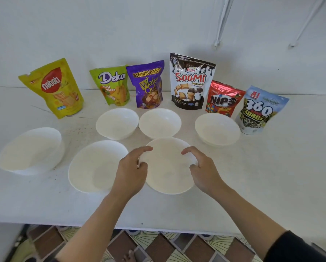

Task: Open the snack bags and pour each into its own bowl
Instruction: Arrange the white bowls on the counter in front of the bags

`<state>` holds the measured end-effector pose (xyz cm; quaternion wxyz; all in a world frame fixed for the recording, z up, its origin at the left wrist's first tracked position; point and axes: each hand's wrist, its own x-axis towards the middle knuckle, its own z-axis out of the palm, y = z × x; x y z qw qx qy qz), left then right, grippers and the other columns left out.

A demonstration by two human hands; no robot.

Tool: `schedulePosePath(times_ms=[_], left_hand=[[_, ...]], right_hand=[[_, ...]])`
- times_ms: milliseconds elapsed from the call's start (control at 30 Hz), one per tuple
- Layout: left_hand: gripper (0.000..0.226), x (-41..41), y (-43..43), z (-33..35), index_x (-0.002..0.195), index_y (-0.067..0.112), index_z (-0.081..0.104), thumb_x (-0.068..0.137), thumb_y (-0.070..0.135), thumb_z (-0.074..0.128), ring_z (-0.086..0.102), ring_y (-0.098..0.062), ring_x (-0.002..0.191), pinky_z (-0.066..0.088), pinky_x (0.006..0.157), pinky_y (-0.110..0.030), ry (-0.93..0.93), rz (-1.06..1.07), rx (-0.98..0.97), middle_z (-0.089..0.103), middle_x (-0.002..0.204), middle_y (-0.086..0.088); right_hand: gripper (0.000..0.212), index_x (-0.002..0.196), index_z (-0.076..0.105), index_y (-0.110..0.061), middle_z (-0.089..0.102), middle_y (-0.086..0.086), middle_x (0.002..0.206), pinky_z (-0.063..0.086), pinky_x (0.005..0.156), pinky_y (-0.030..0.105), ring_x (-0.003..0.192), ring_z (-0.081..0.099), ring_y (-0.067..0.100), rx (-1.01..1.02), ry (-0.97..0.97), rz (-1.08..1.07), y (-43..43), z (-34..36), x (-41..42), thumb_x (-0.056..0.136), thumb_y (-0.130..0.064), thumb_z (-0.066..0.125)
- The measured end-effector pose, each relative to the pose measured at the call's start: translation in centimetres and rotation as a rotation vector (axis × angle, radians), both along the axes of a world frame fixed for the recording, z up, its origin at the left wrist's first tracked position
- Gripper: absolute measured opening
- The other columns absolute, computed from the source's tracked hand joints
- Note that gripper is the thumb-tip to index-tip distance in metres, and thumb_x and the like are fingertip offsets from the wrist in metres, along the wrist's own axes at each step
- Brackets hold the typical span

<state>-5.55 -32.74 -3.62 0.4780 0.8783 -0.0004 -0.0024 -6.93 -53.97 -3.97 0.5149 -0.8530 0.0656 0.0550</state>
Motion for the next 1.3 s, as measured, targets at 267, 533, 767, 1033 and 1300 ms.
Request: schedulePosePath(times_ms=[267, 533, 767, 1033, 1300], left_hand=[[0.052, 0.3, 2.0, -0.4, 0.133, 0.022, 0.062, 0.091, -0.006, 0.048, 0.058, 0.0, 0.077, 0.04, 0.062, 0.001, 0.018, -0.037, 0.161, 0.061, 0.13, 0.005], [0.055, 1.2, 1.5, -1.3, 0.13, 0.02, 0.06, 0.088, -0.011, 0.044, 0.056, -0.001, 0.079, 0.039, 0.066, -0.002, 0.01, -0.076, 0.173, 0.059, 0.125, 0.006], [0.059, 2.3, 1.9, -0.9, 0.134, 0.018, 0.054, 0.086, -0.013, 0.044, 0.05, -0.012, 0.086, 0.039, 0.07, -0.001, 0.039, -0.198, 0.241, 0.051, 0.12, 0.004], [0.041, 4.7, 0.9, 0.1, 0.131, 0.029, 0.045, 0.096, 0.014, 0.058, 0.056, -0.018, 0.107, 0.048, 0.084, -0.027, 0.136, -0.19, 0.119, 0.054, 0.125, -0.001], [0.054, 9.2, -1.5, 1.4, 0.153, 0.026, 0.04, 0.102, 0.02, 0.055, 0.04, -0.023, 0.142, 0.034, 0.113, -0.038, 0.276, 0.023, -0.051, 0.037, 0.16, -0.002]], right_hand=[[0.056, 0.118, 0.054, -0.029, 0.054, -0.001, 0.113, 0.038, 0.062, 0.026, 0.084, 0.048, 0.019, -0.046, 0.033, 0.061, 1.6, -0.8, 0.8, 0.08, 0.008, 0.037], [0.052, 0.115, 0.052, -0.031, 0.049, -0.005, 0.121, 0.039, 0.061, 0.026, 0.092, 0.047, 0.022, -0.096, 0.065, 0.049, 1.9, -1.4, 1.4, 0.081, 0.005, 0.038], [0.047, 0.109, 0.055, -0.032, 0.055, 0.0, 0.122, 0.039, 0.056, 0.024, 0.082, 0.05, 0.019, -0.091, 0.114, 0.055, 1.7, -0.9, 2.2, 0.078, 0.002, 0.046], [0.021, 0.106, 0.06, -0.031, 0.054, -0.002, 0.12, 0.037, 0.082, 0.028, 0.108, 0.05, 0.017, -0.103, 0.021, -0.021, 1.7, -0.4, 3.4, 0.09, -0.016, 0.06], [0.042, 0.14, 0.05, -0.031, 0.049, 0.002, 0.145, 0.046, 0.092, 0.029, 0.118, 0.057, 0.018, 0.02, 0.003, -0.099, 1.6, 0.7, 7.6, 0.098, -0.026, 0.057]])
